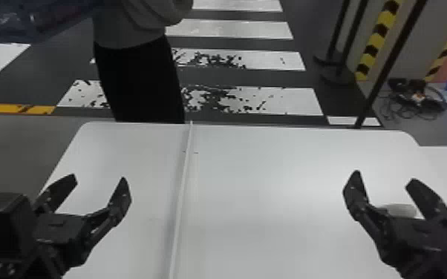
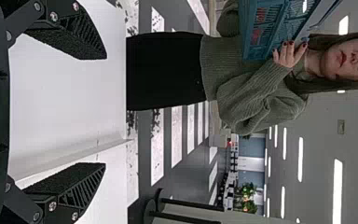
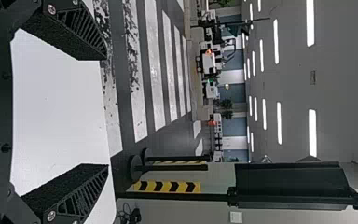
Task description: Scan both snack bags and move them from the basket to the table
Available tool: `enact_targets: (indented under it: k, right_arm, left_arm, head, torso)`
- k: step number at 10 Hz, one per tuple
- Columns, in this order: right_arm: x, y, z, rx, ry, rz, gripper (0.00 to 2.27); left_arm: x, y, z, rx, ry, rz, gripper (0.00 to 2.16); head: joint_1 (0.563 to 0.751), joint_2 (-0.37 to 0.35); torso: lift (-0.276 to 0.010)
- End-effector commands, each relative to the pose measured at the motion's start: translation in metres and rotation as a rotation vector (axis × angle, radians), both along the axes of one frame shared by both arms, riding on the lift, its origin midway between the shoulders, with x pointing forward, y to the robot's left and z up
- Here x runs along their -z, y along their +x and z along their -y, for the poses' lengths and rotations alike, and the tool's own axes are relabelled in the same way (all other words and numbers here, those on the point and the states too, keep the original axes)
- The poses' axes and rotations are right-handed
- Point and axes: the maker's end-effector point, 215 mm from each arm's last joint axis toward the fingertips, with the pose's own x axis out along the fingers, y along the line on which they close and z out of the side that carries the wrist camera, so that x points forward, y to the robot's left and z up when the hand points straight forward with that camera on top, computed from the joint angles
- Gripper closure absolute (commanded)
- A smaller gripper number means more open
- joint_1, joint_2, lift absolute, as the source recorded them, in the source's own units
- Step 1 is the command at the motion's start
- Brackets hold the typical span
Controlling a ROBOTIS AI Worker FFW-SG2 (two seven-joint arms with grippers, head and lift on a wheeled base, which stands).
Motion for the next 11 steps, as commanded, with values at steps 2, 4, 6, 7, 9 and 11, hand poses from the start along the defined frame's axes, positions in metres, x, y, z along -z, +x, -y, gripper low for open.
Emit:
enact_targets:
  k: [2, 4, 6, 7, 9, 11]
  right_arm:
    - [-0.0006, 0.0001, 0.0001, 0.000, 0.000, 0.002, 0.11]
    - [-0.0014, 0.0001, 0.0001, 0.000, 0.000, 0.003, 0.11]
    - [-0.0005, 0.0000, 0.0000, -0.001, 0.000, 0.000, 0.11]
    - [-0.0013, 0.0001, 0.0000, -0.001, 0.000, 0.002, 0.11]
    - [-0.0022, 0.0002, -0.0007, -0.002, 0.001, 0.005, 0.11]
    - [-0.0010, -0.0007, -0.0007, -0.002, 0.001, 0.002, 0.11]
  left_arm:
    - [0.0005, -0.0004, 0.0006, 0.002, -0.001, -0.001, 0.19]
    - [-0.0001, 0.0000, 0.0009, 0.004, -0.001, 0.000, 0.19]
    - [0.0000, 0.0004, 0.0007, 0.005, -0.004, 0.000, 0.19]
    - [-0.0006, 0.0009, 0.0007, 0.005, -0.004, 0.002, 0.19]
    - [-0.0003, 0.0013, 0.0013, 0.005, -0.005, 0.002, 0.19]
    - [0.0004, 0.0008, 0.0010, 0.003, -0.006, 0.000, 0.19]
  head:
    - [0.695, -0.012]
    - [0.695, -0.013]
    - [0.695, -0.013]
    - [0.695, -0.013]
    - [0.695, -0.013]
    - [0.695, -0.013]
  torso:
    - [-0.098]
    - [-0.098]
    - [-0.098]
    - [-0.098]
    - [-0.098]
    - [-0.098]
